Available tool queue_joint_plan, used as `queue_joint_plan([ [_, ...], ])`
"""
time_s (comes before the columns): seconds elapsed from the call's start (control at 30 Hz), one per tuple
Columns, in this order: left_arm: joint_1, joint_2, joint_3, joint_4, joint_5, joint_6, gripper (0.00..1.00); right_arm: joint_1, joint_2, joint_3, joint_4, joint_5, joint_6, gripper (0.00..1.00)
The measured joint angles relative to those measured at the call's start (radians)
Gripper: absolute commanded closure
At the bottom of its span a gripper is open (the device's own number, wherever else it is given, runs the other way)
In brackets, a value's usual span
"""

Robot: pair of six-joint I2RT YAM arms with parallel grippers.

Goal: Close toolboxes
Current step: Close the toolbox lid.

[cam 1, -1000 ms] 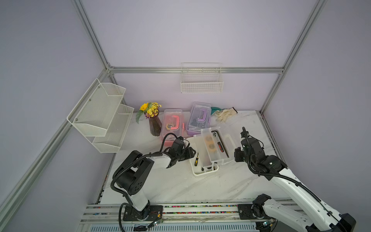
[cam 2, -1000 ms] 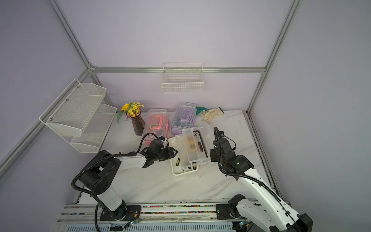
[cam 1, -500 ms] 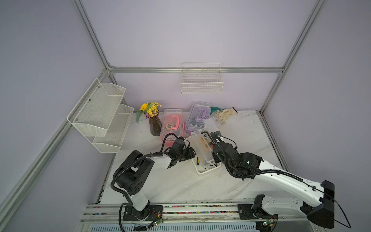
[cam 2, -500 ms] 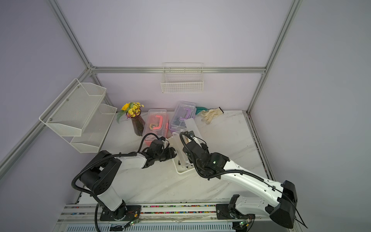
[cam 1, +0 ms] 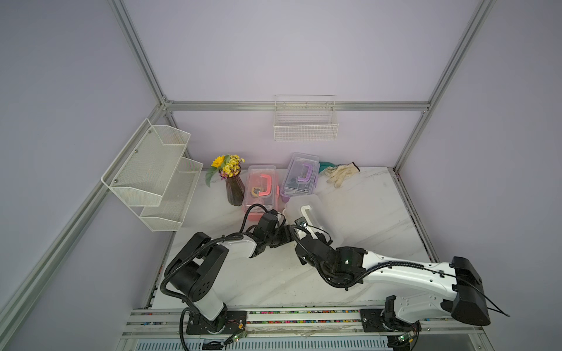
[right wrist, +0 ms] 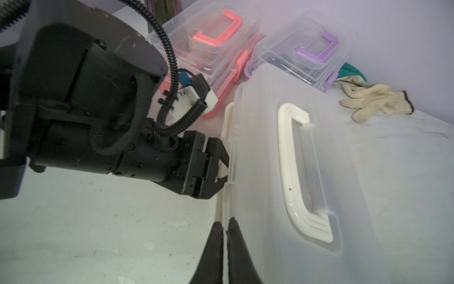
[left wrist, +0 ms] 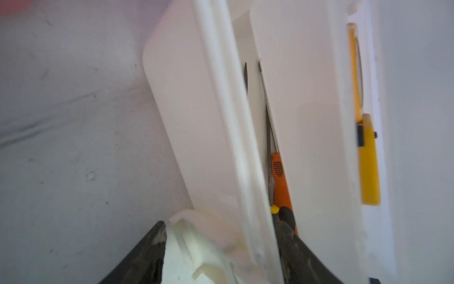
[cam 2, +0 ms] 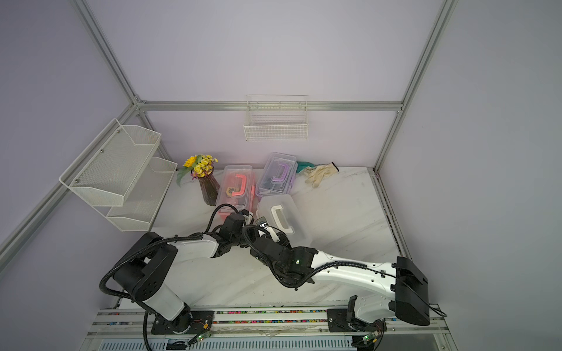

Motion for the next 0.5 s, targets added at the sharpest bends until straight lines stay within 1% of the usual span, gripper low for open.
queue_joint_plan([
  [0.2, 0.003, -0.062, -0.020, -0.061, 0.004, 0.005, 0.23, 0.015, 0.047, -0.022, 0.055, -0.033, 0.034, 0.89],
  [0.37, 0.024, -0.134, -0.029, -0.105, 0.018, 0.017, 0.20, 0.015, 0.050, -0.030, 0.085, -0.064, 0.061, 0.87],
  [0.43, 0.036, -0.159, -0.029, -0.126, 0.019, 0.028, 0.19, 0.015, 0.049, -0.030, 0.104, -0.075, 0.069, 0.83],
  [0.47, 0.044, -0.174, -0.030, -0.140, 0.019, 0.034, 0.18, 0.015, 0.047, -0.030, 0.111, -0.080, 0.071, 0.78],
  [0.5, 0.051, -0.192, -0.032, -0.154, 0.019, 0.037, 0.16, 0.015, 0.043, -0.030, 0.117, -0.085, 0.077, 0.71],
])
